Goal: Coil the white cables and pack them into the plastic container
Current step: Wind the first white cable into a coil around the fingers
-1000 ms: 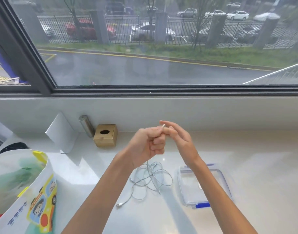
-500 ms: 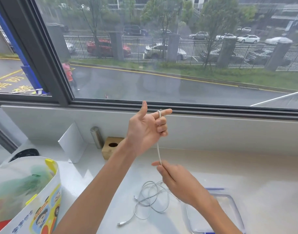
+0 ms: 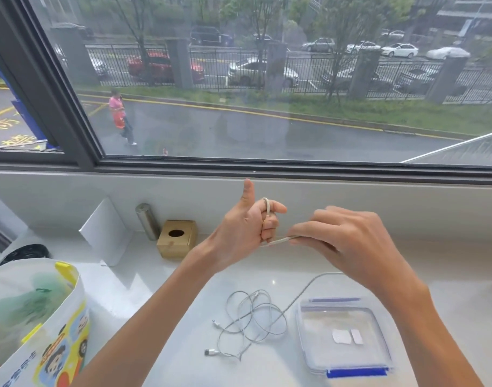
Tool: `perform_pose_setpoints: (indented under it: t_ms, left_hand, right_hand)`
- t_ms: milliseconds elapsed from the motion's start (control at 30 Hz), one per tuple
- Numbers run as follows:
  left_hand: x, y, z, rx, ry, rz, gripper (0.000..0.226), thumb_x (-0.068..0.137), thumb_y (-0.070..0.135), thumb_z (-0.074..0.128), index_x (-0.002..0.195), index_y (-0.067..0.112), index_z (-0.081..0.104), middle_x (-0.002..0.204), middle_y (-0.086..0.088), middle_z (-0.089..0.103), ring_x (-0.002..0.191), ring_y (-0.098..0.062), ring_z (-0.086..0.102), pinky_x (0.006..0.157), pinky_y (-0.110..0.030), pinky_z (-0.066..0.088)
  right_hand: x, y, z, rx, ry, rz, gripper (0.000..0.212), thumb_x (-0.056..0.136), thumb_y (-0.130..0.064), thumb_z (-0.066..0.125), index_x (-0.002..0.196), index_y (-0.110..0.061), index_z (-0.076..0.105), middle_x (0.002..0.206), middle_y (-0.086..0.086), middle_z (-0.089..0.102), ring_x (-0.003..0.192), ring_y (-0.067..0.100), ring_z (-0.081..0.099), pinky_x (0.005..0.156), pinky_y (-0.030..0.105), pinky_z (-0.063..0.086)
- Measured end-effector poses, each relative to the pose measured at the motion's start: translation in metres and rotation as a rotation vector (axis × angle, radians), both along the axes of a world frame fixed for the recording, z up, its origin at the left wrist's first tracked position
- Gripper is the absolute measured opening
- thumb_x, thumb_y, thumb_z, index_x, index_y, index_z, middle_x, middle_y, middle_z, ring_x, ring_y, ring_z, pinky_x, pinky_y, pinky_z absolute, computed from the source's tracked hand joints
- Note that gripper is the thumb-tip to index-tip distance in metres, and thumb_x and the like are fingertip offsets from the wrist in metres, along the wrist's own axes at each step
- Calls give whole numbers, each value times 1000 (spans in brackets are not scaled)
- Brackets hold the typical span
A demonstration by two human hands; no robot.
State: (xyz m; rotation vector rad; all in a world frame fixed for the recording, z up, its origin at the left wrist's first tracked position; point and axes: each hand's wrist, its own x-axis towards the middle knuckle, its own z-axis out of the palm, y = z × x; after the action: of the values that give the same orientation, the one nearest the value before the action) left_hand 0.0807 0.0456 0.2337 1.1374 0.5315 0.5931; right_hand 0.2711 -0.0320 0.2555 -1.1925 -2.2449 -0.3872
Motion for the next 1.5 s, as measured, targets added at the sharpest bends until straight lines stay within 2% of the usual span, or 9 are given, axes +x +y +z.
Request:
perform_pose_setpoints:
  t_ms: [167, 267, 467, 700, 767, 900, 1100, 1333, 1500]
  left_hand:
    - [19, -27, 2, 293, 130, -100, 86, 82, 80, 7, 96, 17, 63, 78, -4, 26, 69, -16, 27, 69, -24, 36]
    - [16, -28, 2, 107, 32, -111, 70, 82, 72, 6, 89, 12, 42, 76, -1, 28, 68, -14, 29, 71, -28, 36]
    - [15, -37, 1, -71, -120, -176, 65, 88, 71, 13, 81, 14, 43, 71, -1, 34, 65, -17, 31, 70, -32, 36]
    - [10, -23, 11, -193, -273, -151, 71, 83, 79, 16, 82, 13, 42, 69, -2, 36, 64, -19, 32, 68, -34, 35]
    - [8, -12, 15, -221, -339, -97, 71, 80, 81, 21, 82, 13, 43, 70, -2, 35, 64, -18, 32, 68, -35, 32]
    - [1, 18, 13, -227, -316, 108, 74, 82, 81, 15, 78, 13, 44, 68, -2, 34, 61, -18, 33, 65, -33, 35]
    - [0, 17, -16, -316, -184, -13, 80, 80, 87, 17, 83, 12, 46, 72, -4, 41, 66, -19, 38, 68, -31, 37]
    - [-2, 19, 5, -432, -328, -5, 77, 79, 87, 23, 85, 13, 44, 76, -3, 36, 67, -19, 36, 72, -34, 33]
    - [13, -2, 4, -339, -200, -116, 81, 82, 85, 14, 84, 12, 48, 73, -3, 39, 67, -19, 37, 73, -33, 39]
  right_hand:
    - [1, 18, 5, 70, 159, 89, 15, 93, -29, 68, 88, -22, 81, 75, -3, 70, 61, 20, 61, 47, 35, 48]
    - [10, 35, 4, 30, 385, 133, 11, 85, -28, 77, 85, -18, 82, 84, -2, 69, 62, 20, 59, 52, 38, 46]
    - [0, 68, -21, -232, 871, 176, 10, 79, -11, 77, 86, -17, 76, 81, 8, 70, 74, 29, 63, 64, 50, 48]
    - [-51, 46, -87, -729, 1332, 86, 24, 85, -7, 57, 66, -21, 52, 42, -15, 42, 35, -5, 34, 35, 9, 29]
    - [-65, 31, -108, -756, 1227, 62, 35, 99, -27, 59, 64, -22, 57, 46, -13, 40, 40, 1, 26, 40, 14, 23]
    - [-63, 0, -121, -683, 673, 26, 29, 104, -43, 43, 110, -32, 70, 66, -17, 56, 53, 4, 47, 55, 17, 36]
    - [-22, 1, -33, -20, 156, -63, 16, 94, -34, 65, 91, -23, 76, 73, -5, 63, 62, 18, 63, 45, 33, 47]
    - [2, 6, 0, 11, 48, 72, 20, 96, -31, 62, 90, -20, 77, 73, -1, 64, 61, 23, 57, 44, 34, 44]
    - [2, 23, 4, 50, 112, 114, 11, 91, -23, 70, 89, -18, 80, 75, 0, 68, 62, 24, 60, 47, 35, 47]
